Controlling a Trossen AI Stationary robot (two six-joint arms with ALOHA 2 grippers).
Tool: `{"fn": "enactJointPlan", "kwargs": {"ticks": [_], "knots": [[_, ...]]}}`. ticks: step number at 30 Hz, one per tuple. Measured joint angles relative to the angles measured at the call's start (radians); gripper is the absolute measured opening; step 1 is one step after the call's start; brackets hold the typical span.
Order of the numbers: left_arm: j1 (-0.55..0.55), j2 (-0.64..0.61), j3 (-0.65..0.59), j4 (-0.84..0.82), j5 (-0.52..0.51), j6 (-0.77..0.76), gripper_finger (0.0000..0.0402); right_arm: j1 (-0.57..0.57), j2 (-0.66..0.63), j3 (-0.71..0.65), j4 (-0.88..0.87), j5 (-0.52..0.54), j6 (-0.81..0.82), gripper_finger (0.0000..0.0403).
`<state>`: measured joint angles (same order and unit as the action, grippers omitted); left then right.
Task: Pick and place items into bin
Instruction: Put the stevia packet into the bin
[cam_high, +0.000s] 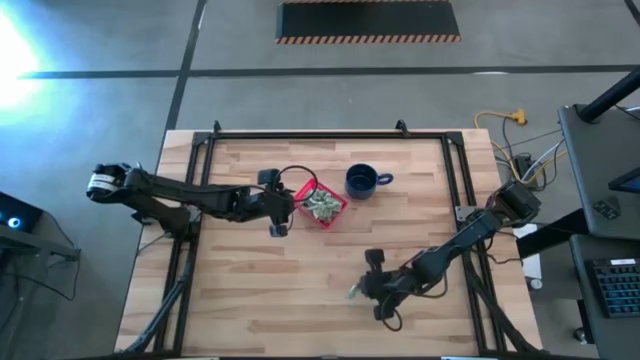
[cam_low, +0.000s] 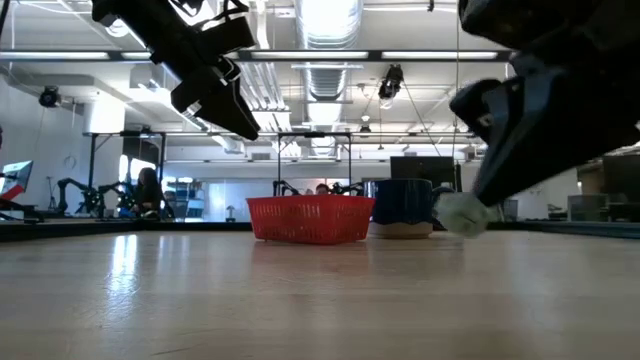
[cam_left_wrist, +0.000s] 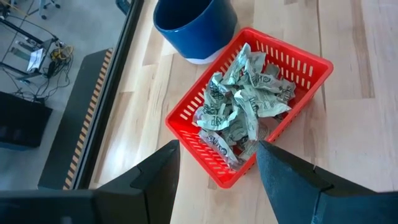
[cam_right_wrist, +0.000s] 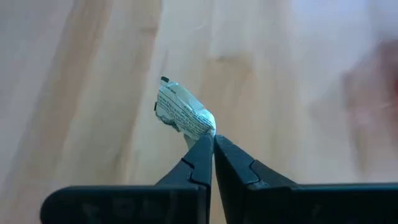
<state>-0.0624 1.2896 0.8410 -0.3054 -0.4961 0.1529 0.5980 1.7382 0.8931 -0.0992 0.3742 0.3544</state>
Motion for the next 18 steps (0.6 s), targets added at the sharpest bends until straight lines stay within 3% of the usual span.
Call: {"fn": "enactJointPlan", "kwargs": {"ticks": [11, 18], "knots": [[0.0, 0.0, -0.016, 0.001, -0.002, 0.0, 0.0196, -0.022, -0.002, 0.122, -0.197, 0.383, -0.129, 0.0008], [0.0, 0.0, -0.017, 0.015, -0.001, -0.017, 0.0196, -0.153, -0.002, 0.157, -0.197, 0.518, -0.153, 0.0008]]}}
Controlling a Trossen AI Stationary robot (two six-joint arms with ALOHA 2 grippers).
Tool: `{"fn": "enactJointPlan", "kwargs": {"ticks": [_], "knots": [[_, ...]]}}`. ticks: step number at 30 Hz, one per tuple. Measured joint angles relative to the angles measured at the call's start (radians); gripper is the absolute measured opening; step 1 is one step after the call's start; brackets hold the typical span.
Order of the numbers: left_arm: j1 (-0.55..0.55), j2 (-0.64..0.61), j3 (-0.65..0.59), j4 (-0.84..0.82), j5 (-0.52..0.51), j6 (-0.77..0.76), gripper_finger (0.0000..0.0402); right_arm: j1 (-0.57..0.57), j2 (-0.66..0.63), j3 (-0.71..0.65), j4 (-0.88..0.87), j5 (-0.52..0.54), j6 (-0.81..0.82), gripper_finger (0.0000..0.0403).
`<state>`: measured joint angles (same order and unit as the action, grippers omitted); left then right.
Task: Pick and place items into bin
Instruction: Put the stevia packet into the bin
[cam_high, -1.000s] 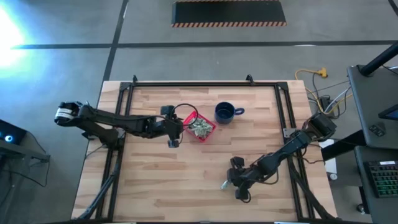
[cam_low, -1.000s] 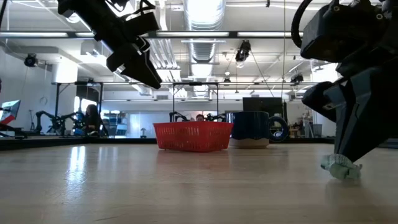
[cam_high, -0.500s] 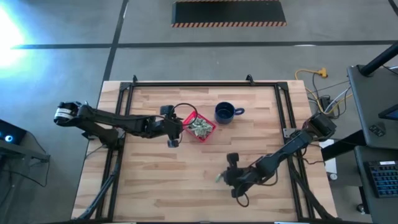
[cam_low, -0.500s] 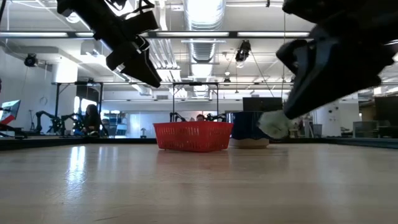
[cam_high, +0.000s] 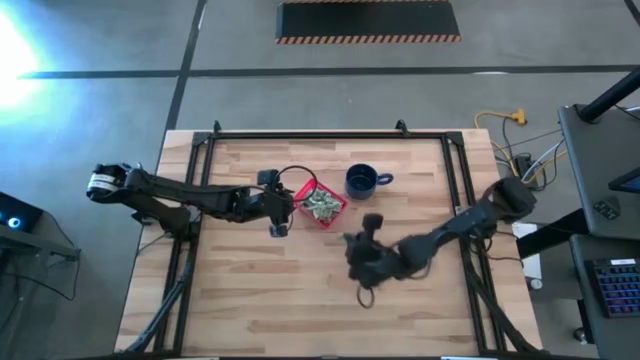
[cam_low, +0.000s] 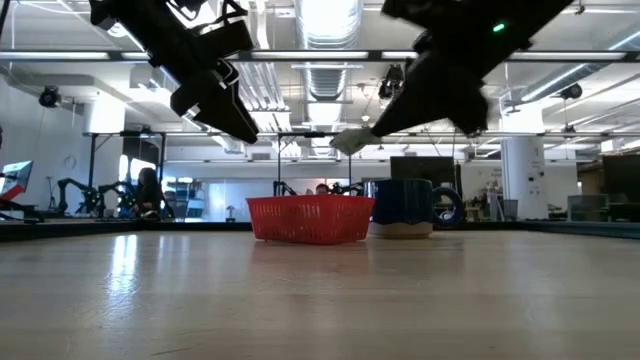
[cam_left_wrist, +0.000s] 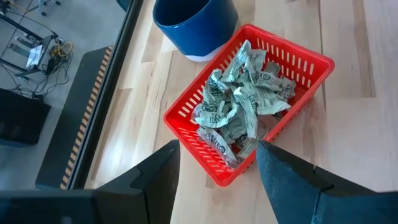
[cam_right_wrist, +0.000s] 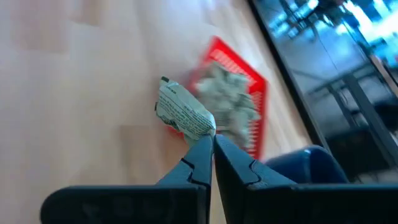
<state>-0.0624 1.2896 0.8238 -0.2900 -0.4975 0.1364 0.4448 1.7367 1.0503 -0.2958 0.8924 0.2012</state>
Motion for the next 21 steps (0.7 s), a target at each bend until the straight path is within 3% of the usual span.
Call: {"fn": "enactJointPlan", "kwargs": {"ticks": [10, 21], "knots": [[0.0, 0.0, -0.014, 0.044, 0.0, 0.0, 0.0196, -0.237, 0.0, -0.012, 0.076, -0.056, -0.055, 0.0008], [0.0, -0.004, -0.014, 0.05, 0.0, 0.001, 0.0196, -0.322, 0.0, -0.027, 0.264, -0.177, -0.201, 0.0009]]}}
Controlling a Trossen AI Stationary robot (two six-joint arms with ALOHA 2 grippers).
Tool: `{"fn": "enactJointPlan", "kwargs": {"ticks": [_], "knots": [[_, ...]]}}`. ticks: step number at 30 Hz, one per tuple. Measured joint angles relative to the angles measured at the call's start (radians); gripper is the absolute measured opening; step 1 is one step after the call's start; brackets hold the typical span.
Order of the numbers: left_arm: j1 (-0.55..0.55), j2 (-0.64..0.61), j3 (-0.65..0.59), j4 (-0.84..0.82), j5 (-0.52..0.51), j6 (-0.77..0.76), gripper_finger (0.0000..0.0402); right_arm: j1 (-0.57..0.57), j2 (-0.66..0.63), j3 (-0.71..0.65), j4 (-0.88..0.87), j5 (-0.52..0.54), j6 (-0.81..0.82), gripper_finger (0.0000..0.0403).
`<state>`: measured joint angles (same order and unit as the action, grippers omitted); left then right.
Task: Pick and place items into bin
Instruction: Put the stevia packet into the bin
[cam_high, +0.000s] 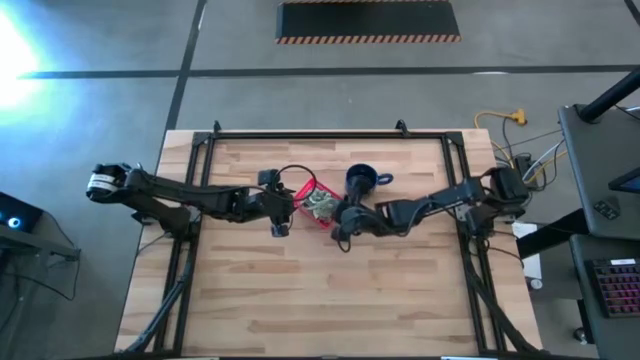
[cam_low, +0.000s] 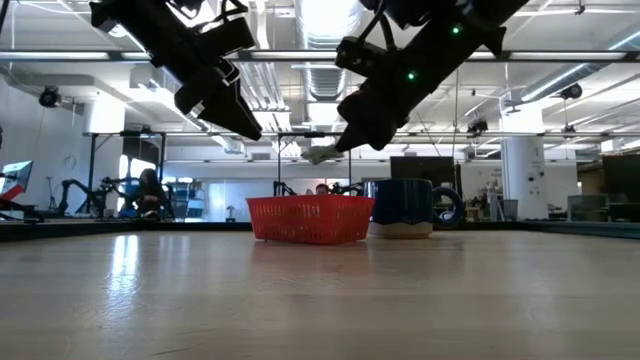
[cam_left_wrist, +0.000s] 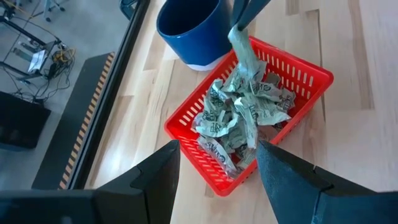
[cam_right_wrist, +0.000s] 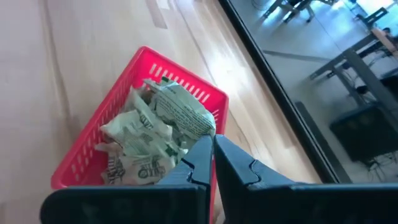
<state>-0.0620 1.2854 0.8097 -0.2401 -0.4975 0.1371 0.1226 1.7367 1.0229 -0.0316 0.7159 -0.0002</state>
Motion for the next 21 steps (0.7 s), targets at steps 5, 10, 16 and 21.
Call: {"fn": "enactJointPlan", "kwargs": {"ticks": [5, 10, 16, 21], "knots": [[0.0, 0.0, 0.0, 0.004, 0.0, 0.0, 0.0196, -0.034, 0.0, -0.003, 0.029, -0.086, -0.002, 0.0009], [0.0, 0.0, 0.0, 0.029, 0.0, 0.001, 0.0196, -0.058, 0.017, -0.007, 0.057, -0.12, -0.003, 0.0009], [0.0, 0.0, 0.003, 0.04, 0.0, 0.007, 0.0196, -0.084, 0.082, 0.0, 0.071, -0.126, -0.007, 0.0009], [0.0, -0.006, 0.003, 0.045, 0.0, 0.01, 0.0196, -0.086, 0.098, 0.004, 0.071, -0.126, -0.011, 0.0009]]}}
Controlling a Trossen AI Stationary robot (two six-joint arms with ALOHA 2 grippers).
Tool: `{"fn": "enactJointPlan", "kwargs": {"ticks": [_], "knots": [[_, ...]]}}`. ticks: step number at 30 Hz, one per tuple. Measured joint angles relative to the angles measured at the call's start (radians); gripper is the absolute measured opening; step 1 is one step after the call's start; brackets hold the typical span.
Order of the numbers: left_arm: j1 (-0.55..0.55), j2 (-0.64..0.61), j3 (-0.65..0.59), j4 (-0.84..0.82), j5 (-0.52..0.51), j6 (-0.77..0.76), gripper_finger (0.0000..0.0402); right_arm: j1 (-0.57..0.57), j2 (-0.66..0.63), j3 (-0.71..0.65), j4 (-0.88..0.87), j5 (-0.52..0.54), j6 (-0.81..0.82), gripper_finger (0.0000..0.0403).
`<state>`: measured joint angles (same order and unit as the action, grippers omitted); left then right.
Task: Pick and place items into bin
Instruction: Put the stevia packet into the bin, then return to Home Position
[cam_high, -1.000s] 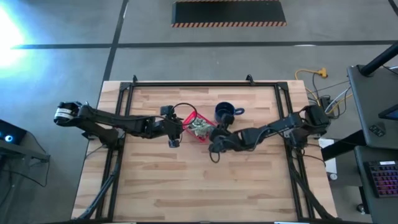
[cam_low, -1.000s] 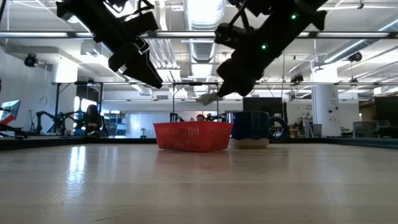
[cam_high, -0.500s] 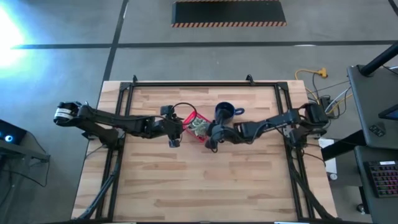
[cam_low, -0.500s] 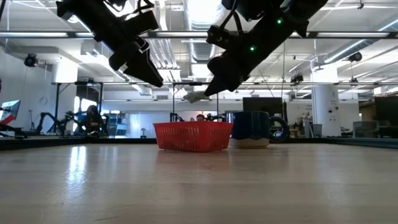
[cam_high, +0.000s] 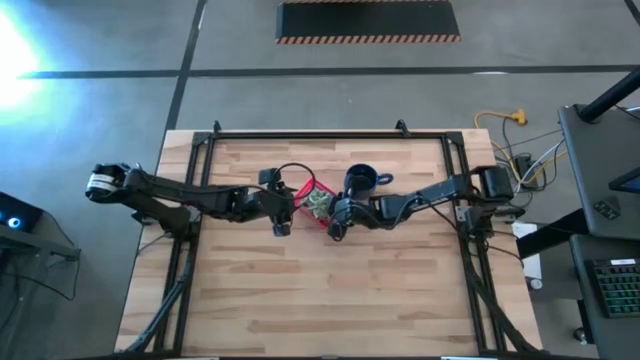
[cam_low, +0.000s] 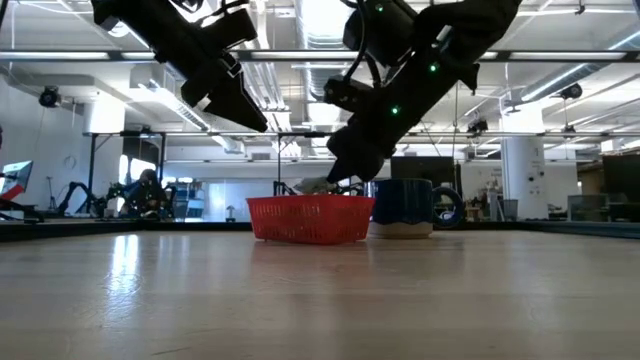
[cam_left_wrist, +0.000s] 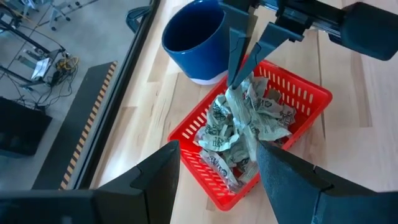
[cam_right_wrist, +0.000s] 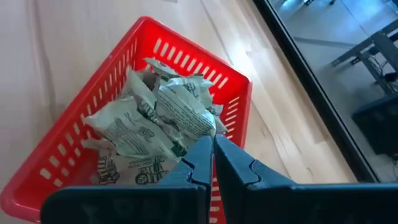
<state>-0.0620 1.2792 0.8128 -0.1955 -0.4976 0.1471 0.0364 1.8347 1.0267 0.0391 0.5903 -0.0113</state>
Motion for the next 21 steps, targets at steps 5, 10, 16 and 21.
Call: {"fn": "enactJointPlan", "kwargs": {"ticks": [5, 10, 16, 21], "knots": [[0.0, -0.005, 0.009, 0.007, 0.0, 0.0, 0.0196, -0.001, -0.024, 0.0, 0.0, 0.003, 0.0, 0.0009], [0.0, -0.005, 0.01, 0.007, 0.0, 0.0, 0.0196, 0.0, -0.03, 0.007, -0.007, 0.005, -0.032, 0.0015], [0.0, -0.005, 0.01, 0.007, 0.0, -0.004, 0.0196, -0.001, -0.031, 0.022, -0.006, -0.014, -0.061, 0.0065], [0.0, -0.005, 0.01, 0.007, 0.0, -0.01, 0.0196, 0.0, -0.031, 0.03, -0.007, -0.015, -0.063, 0.0114]]}}
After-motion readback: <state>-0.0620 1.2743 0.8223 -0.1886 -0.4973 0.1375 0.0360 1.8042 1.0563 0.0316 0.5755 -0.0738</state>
